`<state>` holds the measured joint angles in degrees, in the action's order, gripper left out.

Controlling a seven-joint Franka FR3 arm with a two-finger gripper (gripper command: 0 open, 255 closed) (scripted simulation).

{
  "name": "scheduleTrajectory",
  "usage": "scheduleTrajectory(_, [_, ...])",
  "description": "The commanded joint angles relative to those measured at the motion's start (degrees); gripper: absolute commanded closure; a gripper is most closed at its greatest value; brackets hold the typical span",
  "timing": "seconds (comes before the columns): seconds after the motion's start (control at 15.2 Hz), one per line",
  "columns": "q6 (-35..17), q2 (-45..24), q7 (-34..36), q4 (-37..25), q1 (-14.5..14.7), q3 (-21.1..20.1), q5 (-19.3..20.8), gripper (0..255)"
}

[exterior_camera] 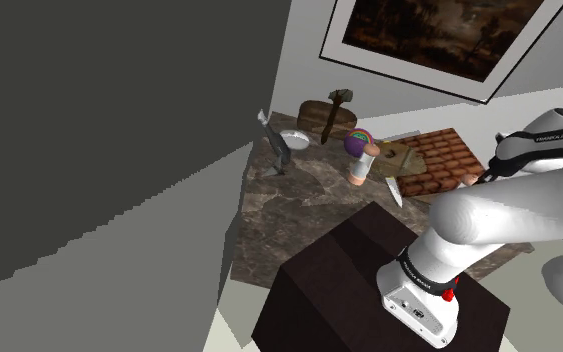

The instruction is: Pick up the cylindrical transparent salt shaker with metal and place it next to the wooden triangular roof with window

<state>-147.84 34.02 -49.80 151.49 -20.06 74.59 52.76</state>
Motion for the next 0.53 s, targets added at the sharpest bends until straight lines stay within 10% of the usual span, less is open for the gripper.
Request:
scheduleTrajectory(0.0, [-2.3,-1.5,0.3,0.3,1.5,2.4,0.7,255])
scheduleTrajectory(0.46, [-6.5,-4.5,1.1,0.6,5.2,7.5,1.9,255])
